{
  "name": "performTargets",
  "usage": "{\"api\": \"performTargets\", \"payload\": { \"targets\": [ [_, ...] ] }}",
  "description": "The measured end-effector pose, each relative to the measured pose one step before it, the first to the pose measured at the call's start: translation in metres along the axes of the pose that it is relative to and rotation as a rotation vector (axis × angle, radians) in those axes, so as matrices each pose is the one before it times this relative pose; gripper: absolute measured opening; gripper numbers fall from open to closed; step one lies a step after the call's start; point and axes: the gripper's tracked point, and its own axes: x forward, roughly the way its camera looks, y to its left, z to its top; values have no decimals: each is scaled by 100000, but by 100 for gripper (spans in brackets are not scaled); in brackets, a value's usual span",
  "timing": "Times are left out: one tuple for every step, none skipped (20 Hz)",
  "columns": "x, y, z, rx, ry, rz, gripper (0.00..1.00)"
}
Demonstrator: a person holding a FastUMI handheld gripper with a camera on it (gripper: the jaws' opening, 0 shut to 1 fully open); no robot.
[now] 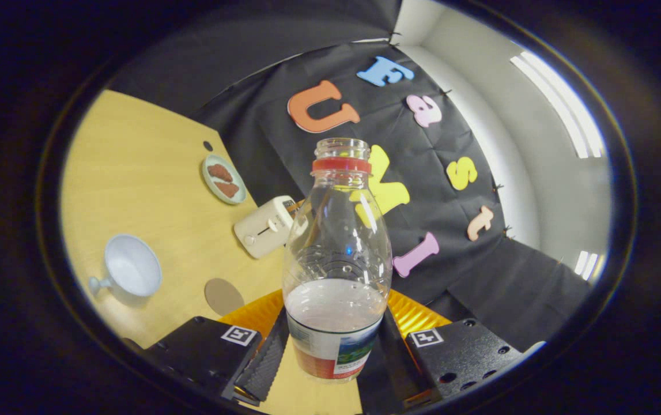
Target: Take the bottle from table, then pour the juice into the cup, finally place the bottle on the coaster
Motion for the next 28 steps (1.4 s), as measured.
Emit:
{"api": "performTargets", "payload": {
  "targets": [
    [64,-101,261,7384,308,1374,81],
    [134,174,279,6799,626,2083,81],
    [85,-85,123,5641,824,1016,81],
    [22,-233,-76,3995,1702,576,82],
    [108,-284,-59,4681,565,403,82],
    [204,-365,205,5888,-256,177,82],
    [444,-93,152,5326,96,540,82],
    [353,-19,81,5241,83,562,82],
    [574,44,-33,4633,112,582,82],
    [529,-23,0,4841,59,356,82],
    [623,118,-125,4008,548,366,82],
    [739,-36,-5,2994,544,-155,82],
    [492,118,-104,2511,-444,-168,82],
    [726,56,175,1819,-1046,-53,82],
    [563,-152,-150,1667,-691,-1116,82],
    [549,154,-225,1710,-436,197,82],
    [756,369,-524,2420,-389,29,82],
    [604,324,-234,2469,-859,762,82],
    [684,223,-484,2154,-240,129,82],
    [658,-124,-465,2238,-327,-768,82],
    [695,-182,-392,2662,-1647,-1187,82],
    [892,-111,-651,2329,-501,-613,82],
    [476,470,-974,1867,-232,1225,82],
    [854,185,-1170,907,545,585,82],
    [768,-337,-1356,-226,992,95,82],
    [741,300,-1128,165,825,1745,82],
    [750,185,-996,401,1078,967,82],
    [629,170,-908,1345,772,1283,82]
  ]
}}
